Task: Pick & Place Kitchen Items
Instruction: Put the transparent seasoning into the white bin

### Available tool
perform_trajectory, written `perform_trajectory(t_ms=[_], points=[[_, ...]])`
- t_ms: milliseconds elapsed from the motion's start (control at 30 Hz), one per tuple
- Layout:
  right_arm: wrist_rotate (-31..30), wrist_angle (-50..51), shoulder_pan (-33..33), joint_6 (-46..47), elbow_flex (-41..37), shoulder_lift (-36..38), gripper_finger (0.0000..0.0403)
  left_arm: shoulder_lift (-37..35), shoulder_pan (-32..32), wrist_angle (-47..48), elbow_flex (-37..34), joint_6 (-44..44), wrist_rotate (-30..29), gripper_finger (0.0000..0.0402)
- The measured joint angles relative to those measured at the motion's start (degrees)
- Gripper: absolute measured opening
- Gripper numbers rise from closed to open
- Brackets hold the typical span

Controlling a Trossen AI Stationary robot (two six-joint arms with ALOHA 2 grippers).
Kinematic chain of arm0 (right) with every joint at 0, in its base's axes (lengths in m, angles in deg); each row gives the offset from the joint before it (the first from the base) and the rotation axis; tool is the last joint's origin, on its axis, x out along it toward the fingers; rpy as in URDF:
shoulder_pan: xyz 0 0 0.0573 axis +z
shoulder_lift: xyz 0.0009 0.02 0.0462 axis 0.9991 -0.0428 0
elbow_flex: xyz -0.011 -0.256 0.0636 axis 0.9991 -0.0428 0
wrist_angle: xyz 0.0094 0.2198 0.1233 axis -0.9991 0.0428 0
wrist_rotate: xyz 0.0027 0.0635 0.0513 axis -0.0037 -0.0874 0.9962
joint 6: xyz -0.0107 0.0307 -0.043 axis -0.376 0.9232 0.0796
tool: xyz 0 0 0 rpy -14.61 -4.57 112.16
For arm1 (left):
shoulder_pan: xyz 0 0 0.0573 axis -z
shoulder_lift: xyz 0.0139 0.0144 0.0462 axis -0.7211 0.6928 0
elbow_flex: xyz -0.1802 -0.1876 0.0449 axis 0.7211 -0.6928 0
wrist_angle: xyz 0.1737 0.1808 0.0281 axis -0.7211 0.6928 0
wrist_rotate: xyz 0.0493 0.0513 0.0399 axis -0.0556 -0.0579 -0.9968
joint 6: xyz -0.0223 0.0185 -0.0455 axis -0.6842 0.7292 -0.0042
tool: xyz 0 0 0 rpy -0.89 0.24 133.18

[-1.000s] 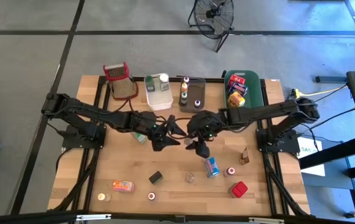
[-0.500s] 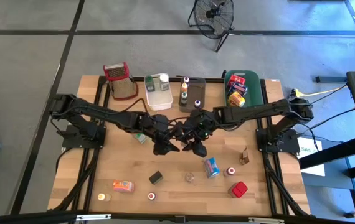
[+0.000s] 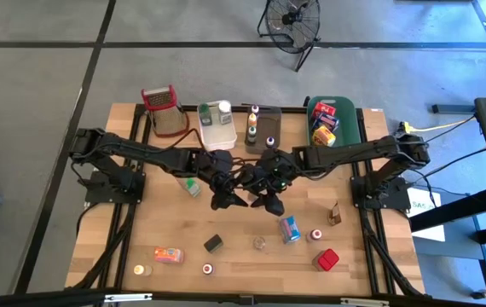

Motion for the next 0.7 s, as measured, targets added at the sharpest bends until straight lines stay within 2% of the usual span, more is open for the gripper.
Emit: perform_trajectory(t_ms=[400,567,700], points=[[0.0,-0.55,0.0,-0.08,0.0,-0.13,0.0184,-0.07,-0.14,1.99,0.24,0.39,-0.21,0.0262],[3.02,-2.12,0.05,0.05,-0.11,-0.17,0.0187,0.35,-0.14,2.64,0.26,0.04,-0.26,0.0262],[3.17,-2.8,0.05,-0.1,-0.11,-0.17,0.0187,0.42,-0.16,3.17,0.3,-0.56,-0.24,0.0262]])
